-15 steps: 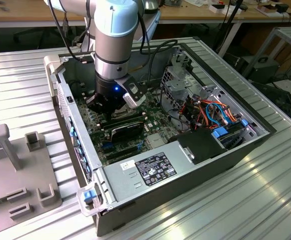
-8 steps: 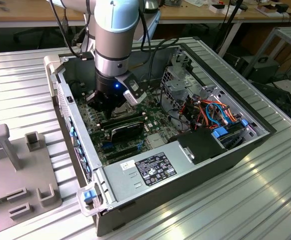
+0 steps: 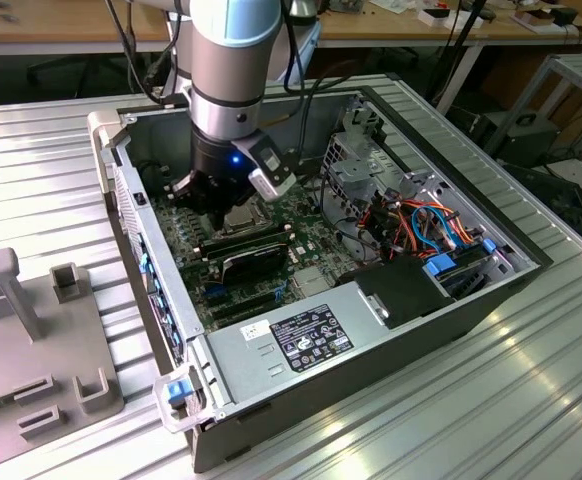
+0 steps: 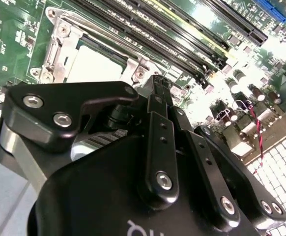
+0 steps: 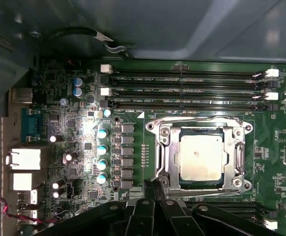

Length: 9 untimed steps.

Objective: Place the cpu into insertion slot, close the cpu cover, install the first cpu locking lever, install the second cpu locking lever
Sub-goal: 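Install the second cpu locking lever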

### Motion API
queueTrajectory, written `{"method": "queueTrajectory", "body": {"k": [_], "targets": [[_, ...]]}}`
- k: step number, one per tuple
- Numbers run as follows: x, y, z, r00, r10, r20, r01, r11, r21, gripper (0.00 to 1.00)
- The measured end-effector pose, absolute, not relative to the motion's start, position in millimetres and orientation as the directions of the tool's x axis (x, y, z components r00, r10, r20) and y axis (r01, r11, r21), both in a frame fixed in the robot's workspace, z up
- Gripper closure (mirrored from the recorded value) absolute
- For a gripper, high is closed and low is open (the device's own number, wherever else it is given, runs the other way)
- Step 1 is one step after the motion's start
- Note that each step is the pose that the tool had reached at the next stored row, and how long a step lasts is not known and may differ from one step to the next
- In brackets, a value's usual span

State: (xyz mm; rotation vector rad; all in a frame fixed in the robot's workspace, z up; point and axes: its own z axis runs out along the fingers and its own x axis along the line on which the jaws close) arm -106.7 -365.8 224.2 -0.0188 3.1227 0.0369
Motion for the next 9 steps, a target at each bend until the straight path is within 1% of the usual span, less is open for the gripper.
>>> {"method": "queueTrajectory", "body": {"k": [9], "targets": [[-104.0, -365.6, 224.2, -1.000, -0.012, -0.019, -0.012, 1.000, 0.023, 0.89]]}}
